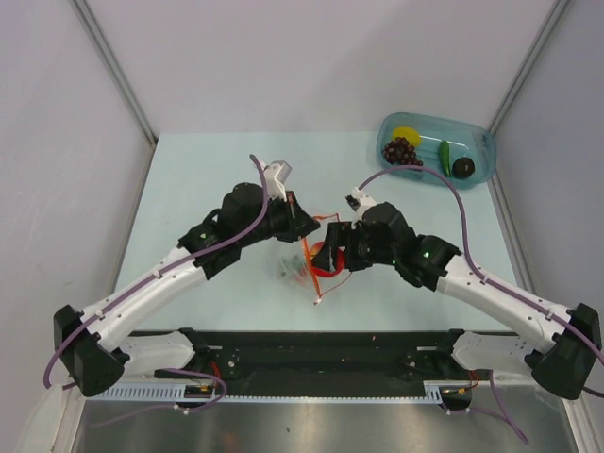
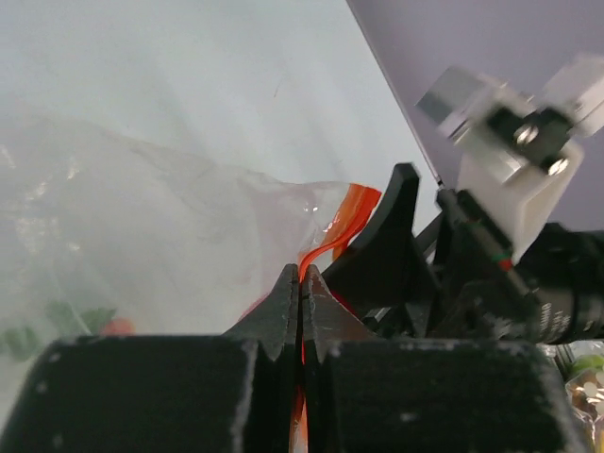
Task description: Open the zip-top bag and remove the fake food
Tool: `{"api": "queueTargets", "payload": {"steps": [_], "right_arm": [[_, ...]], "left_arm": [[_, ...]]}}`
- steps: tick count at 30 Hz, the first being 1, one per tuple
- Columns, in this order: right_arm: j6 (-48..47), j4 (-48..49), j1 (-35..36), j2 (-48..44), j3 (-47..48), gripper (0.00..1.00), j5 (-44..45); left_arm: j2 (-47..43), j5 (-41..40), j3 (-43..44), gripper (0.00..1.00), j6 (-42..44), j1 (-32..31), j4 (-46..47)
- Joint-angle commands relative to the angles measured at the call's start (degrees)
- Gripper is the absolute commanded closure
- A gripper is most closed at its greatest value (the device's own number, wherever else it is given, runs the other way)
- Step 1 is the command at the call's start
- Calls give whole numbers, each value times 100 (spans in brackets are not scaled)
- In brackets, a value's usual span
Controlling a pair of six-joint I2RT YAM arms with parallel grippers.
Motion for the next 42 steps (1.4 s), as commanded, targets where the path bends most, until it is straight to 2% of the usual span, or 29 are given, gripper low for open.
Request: {"api": "queueTargets", "payload": {"steps": [1,6,9,13,17,25,34,40,42], "right_arm": [[183,-94,-231,-477,134,100,-330],[-19,-438,-521,-1268,266,100,-304],[-19,-640,-986,-1585,398,100,-208],[-116,-912,-1812,-1481,591,100,100],[-212,-773,-3145,-1112,670,100,180],[-99,377,-5230,204,889,100,-242],[-379,1072,-5821,2245,1847,97,-110],[-520,1214,-5857,3458,2647,94,74],[-555,970,-5857,3879,3154,93,109]], "left_arm": [[-10,-376,-61,100,-1,-11,-48],[192,-324,53,100,44,138,-136],[376,-149,167,100,43,147,-154],[543,105,273,100,17,147,-189],[631,326,282,100,78,147,-268],[869,765,616,100,685,147,-821],[878,1345,616,100,1598,147,-1235],[746,1608,388,100,1906,147,-946],[728,1610,291,100,1968,156,-858]]}}
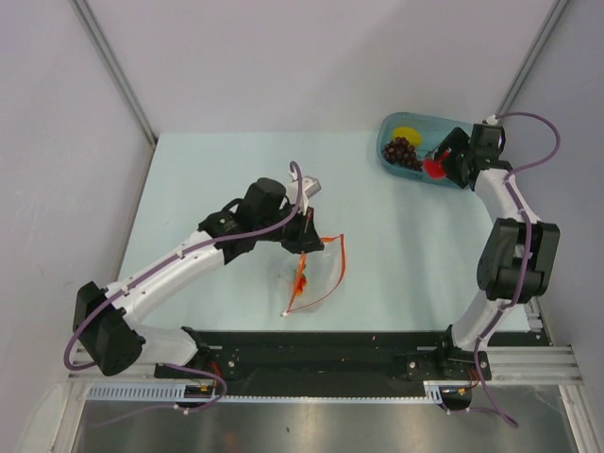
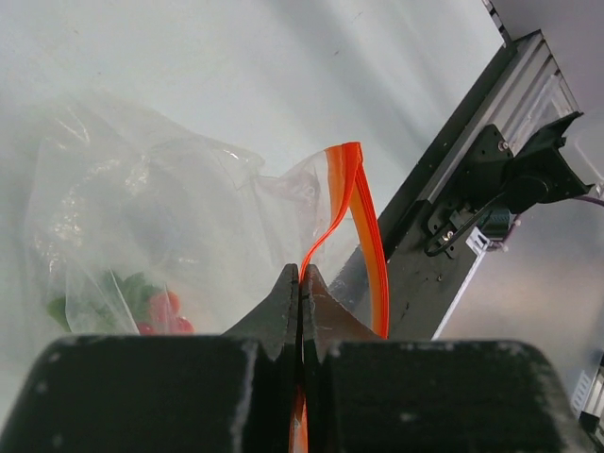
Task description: Open the zip-top bag and remove the fake food
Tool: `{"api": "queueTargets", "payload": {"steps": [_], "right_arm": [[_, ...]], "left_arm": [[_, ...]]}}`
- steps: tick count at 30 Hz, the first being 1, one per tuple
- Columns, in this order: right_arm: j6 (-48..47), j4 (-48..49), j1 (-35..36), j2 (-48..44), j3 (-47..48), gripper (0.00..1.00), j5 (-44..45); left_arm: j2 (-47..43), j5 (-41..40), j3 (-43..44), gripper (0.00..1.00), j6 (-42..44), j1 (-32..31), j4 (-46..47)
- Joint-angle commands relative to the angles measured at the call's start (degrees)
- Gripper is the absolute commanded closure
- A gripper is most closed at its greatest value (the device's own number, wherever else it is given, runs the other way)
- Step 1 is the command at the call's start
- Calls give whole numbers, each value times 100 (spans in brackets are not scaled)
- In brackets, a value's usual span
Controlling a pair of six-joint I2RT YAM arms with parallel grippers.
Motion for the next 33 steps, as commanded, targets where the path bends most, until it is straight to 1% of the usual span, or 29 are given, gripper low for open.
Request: {"api": "queueTargets", "payload": {"steps": [1,2,3,5,6,7,9,10,12,13,15,16,18,19,20,22,23,24,26,28,30,31,32,33], "right_arm": [[-264,-37,-27,654,1106,92,221],[-300,-186,-19,804,1335,92,238],[-335,-405,-27,1110,1772,91,239],[-423,-469,-27,1366,2066,87,247],[-449,-434,-27,1576,2189,83,247],[-458,-477,-19,1718,2381,71,317],[-414,-670,-36,2121,2681,64,309],[-423,-662,-27,2219,2856,55,257],[-388,-531,16,2421,2945,47,256],[-353,-496,34,2570,3007,40,239],[-335,-347,69,2729,3077,34,204],[-353,-328,104,2904,3139,27,212],[-405,-582,131,3081,3507,22,300],[-423,-731,157,3273,3665,11,309],[-441,-1194,157,3379,4162,6,292],[-476,-1741,175,3573,4683,3,370],[-519,-2187,175,3617,4999,2,440],[-537,-2392,175,3592,5116,2,537],[-572,-2586,149,3399,5117,0,555],[-546,-2771,113,3284,5169,0,546],[-599,-3253,140,3152,5362,0,677],[-582,-3473,166,3074,5398,0,756],[-547,-3788,201,2994,5346,0,775],[-511,-3887,219,2689,5049,0,731]], "left_arm": [[-118,272,-81,100,379,40,214],[-65,306,50,100,336,40,153],[5,350,138,100,318,40,100],[198,447,331,100,248,40,73],[260,421,376,100,221,40,125],[321,369,402,100,125,40,152],[594,280,656,100,-33,57,21],[690,324,727,100,-60,57,-41],[831,272,877,100,-130,57,-155],[858,272,903,100,-235,57,-225],[876,272,877,100,-350,57,-156],[876,298,842,100,-489,57,-25],[858,403,746,100,-578,57,81],[849,430,728,100,-605,57,108],[832,465,710,100,-588,57,91],[744,527,693,100,-396,49,73],[709,500,640,100,-368,49,64],[683,439,631,100,-333,57,29],[639,491,675,100,-333,57,46],[534,588,536,100,-332,49,257],[428,492,394,100,-525,49,415],[332,587,307,100,-578,49,451],[296,684,262,100,-614,49,503],[235,754,227,100,-640,49,617]]}}
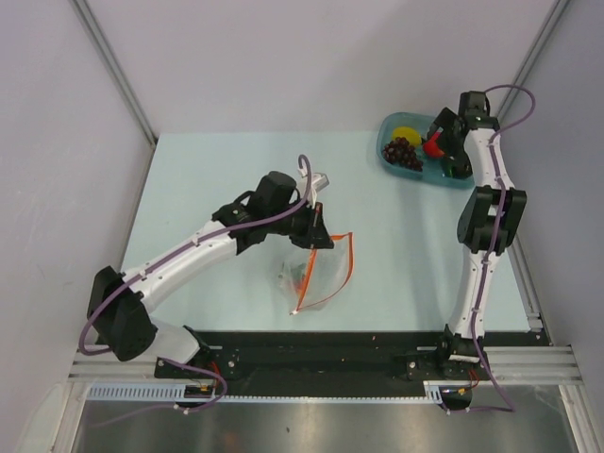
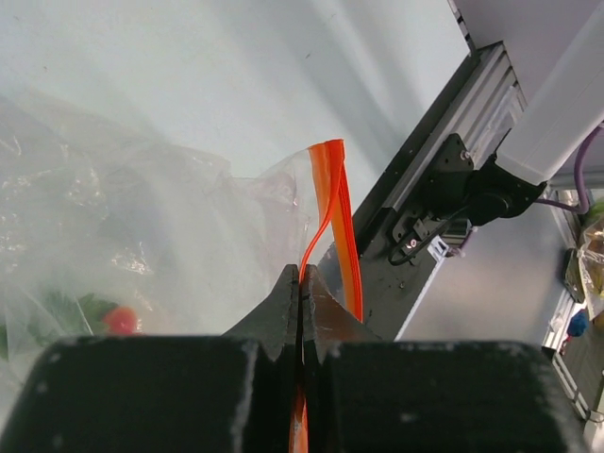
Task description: Open the zip-top bag and remove the fake food
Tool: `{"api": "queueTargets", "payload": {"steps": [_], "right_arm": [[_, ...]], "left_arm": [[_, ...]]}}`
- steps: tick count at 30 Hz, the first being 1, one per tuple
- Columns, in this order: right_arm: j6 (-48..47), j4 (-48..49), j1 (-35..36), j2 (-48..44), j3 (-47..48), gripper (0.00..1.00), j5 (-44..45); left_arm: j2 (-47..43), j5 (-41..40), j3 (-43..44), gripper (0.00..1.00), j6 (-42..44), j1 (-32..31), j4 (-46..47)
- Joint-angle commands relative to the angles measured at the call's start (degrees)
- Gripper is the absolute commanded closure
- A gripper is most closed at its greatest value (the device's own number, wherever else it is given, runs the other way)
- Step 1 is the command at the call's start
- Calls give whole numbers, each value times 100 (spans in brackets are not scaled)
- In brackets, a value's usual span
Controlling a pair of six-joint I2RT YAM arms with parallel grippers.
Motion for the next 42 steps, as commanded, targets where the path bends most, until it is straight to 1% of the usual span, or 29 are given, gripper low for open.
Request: {"api": "queueTargets", "payload": {"steps": [1,2,3,4,5,6,7,8,9,10,11,12,13,14,18,19,21,22,23,25,26,29,32,34,35,36,39,40,42], "right_arm": [[-19,-1171,114,-1003,-248,0,180],[-36,-1163,219,-1257,-503,0,128],[-37,-1136,281,-1720,-836,0,-12],[-19,-997,359,-2030,-1475,0,-109],[24,-909,430,-2311,-1864,0,-249],[103,-838,587,-2897,-2199,0,-608],[182,-611,624,-3181,-2924,0,-794],[322,-522,833,-3454,-3227,1,-1126],[385,-469,1061,-4031,-3491,0,-1199],[420,-407,1211,-4263,-3981,1,-1235],[525,-459,1352,-4535,-4151,1,-1235],[535,-477,1701,-4755,-4336,2,-1192],[535,-555,1879,-5157,-4459,2,-1148],[526,-634,2055,-5344,-4617,3,-982],[779,-671,3214,-6276,-5110,11,-480],[868,-566,3739,-6452,-5250,13,-366],[1183,-416,4225,-6909,-5680,28,12],[1289,-215,4680,-7024,-5839,34,117],[1360,-109,4858,-7164,-5971,47,249],[1527,102,5219,-7148,-6253,60,320],[1554,155,5482,-7061,-6306,68,538],[1493,261,5695,-6902,-6368,73,662],[1537,191,5695,-6761,-6368,80,795],[1571,174,5704,-6726,-6403,82,935],[1641,173,5713,-6735,-6447,86,1118],[1686,226,5678,-6752,-6499,88,1207],[1834,567,5599,-6840,-6710,90,1252],[1914,604,5520,-6832,-6737,91,1261],[2185,770,5441,-6788,-6790,91,1121]], "left_arm": [[-474,281,-225,100,-175,16,493],[-544,254,-243,100,-149,16,511],[-562,211,-244,100,-140,16,520],[-562,201,-217,100,-148,16,520],[-545,219,-191,100,-166,16,520],[-545,245,-200,100,-209,16,607],[-536,254,-217,100,-253,16,695],[-518,289,-226,100,-297,16,852],[-492,315,-243,100,-393,16,906],[-466,333,-191,100,-412,16,941],[-405,368,-182,100,-455,16,1029],[-360,386,-165,100,-473,16,1064],[-334,395,-138,100,-500,16,1100],[-290,429,-129,100,-543,16,1152],[-71,596,-94,100,-780,16,1363],[-53,606,-103,100,-851,16,1416],[-17,649,-120,100,-1053,16,1574],[-17,658,-155,100,-1106,16,1644],[-17,667,-164,100,-1228,16,1749],[-8,711,-200,100,-1334,16,1812],[-8,702,-200,100,-1457,16,1890],[0,694,-226,100,-1694,16,2031],[18,764,-243,100,-1931,7,2136],[18,790,-278,100,-2037,-10,2251],[27,808,-296,100,-2108,-45,2338],[35,808,-314,100,-2143,-63,2383],[71,773,-393,100,-2275,-125,2436],[79,764,-428,100,-2301,-142,2610],[114,729,-419,100,-2354,-195,2629]]}}
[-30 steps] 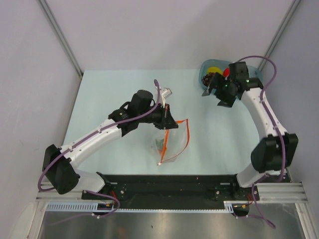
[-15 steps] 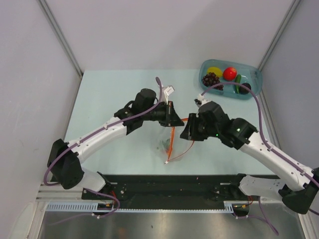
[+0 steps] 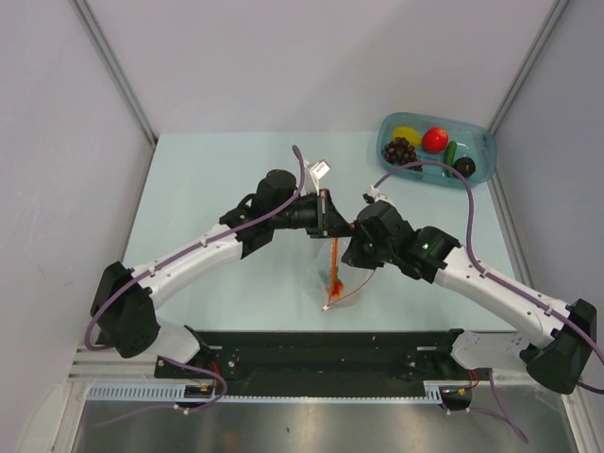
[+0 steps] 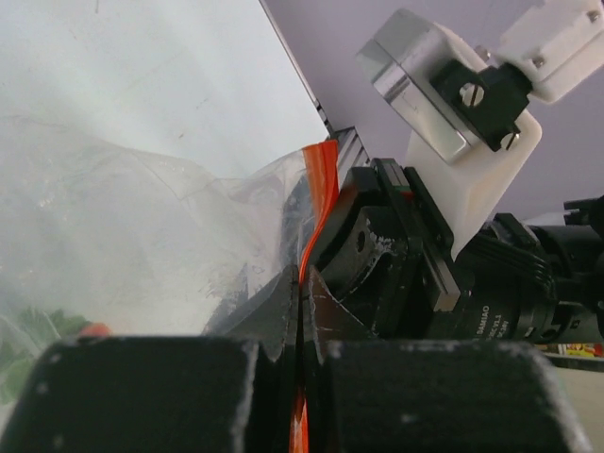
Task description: Open the zip-top bag and remove the fake food
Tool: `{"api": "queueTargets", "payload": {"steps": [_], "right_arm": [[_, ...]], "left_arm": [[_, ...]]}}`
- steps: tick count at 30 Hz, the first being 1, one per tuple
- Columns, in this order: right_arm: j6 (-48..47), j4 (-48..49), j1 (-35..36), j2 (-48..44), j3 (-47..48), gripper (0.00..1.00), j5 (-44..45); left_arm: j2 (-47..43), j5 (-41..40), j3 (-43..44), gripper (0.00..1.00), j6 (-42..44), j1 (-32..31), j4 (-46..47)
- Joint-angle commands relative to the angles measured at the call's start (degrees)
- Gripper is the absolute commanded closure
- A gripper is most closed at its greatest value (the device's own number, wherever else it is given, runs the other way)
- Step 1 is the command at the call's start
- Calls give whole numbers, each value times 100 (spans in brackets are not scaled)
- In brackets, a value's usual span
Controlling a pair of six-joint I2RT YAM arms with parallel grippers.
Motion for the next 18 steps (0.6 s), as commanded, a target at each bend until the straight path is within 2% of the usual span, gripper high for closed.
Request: {"api": "queueTargets", "payload": {"steps": [1,13,18], "right_arm": [[608,568,-203,-71,-106,91,150],[1953,761,-247,96,-282,100,-17],[2323,612,-160,105,-369,100,517]], "left_arm": [[103,69,-43,100,-324,-132,470],[122,-63,-535,100,-1114,-255,1296],[104,24,-921,100,-1843,-255,2128]]}}
